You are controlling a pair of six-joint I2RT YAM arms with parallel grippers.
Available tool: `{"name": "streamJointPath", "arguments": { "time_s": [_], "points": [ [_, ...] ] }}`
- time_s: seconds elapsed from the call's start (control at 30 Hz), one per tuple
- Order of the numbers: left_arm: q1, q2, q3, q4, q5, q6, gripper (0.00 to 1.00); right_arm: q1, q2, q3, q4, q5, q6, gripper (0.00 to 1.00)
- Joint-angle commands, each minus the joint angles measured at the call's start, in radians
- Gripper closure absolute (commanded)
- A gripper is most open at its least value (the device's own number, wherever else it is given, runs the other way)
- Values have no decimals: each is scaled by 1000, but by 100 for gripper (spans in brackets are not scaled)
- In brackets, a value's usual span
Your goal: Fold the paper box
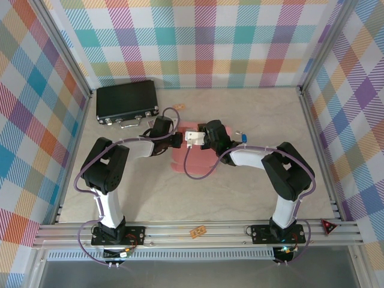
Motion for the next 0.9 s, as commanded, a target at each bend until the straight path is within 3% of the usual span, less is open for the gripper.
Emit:
{"name": "streamJointPath", "arguments": {
  "time_s": [0.0,0.1,0.2,0.47,0.77,0.87],
  "points": [
    [-22,-50,-23,-18,-51,39,100,16,-45,1,-33,-20,57,60],
    [-33,-70,-30,-47,-85,63,100,26,-83,-8,-47,-24,101,46],
    [-35,-88,-33,-80,-122,76,100,29,-142,-5,-103,-37,189,39],
    [-39,-157,-78,-112,-214,81,100,9,-289,-4,-248,-38,456,34],
    [-38,-226,-187,20,-203,124,100,-212,-326,-4,-402,-6,795,35],
    [-39,-235,-224,76,-198,134,100,-305,-299,-10,-443,-82,863,37]
  ]
}}
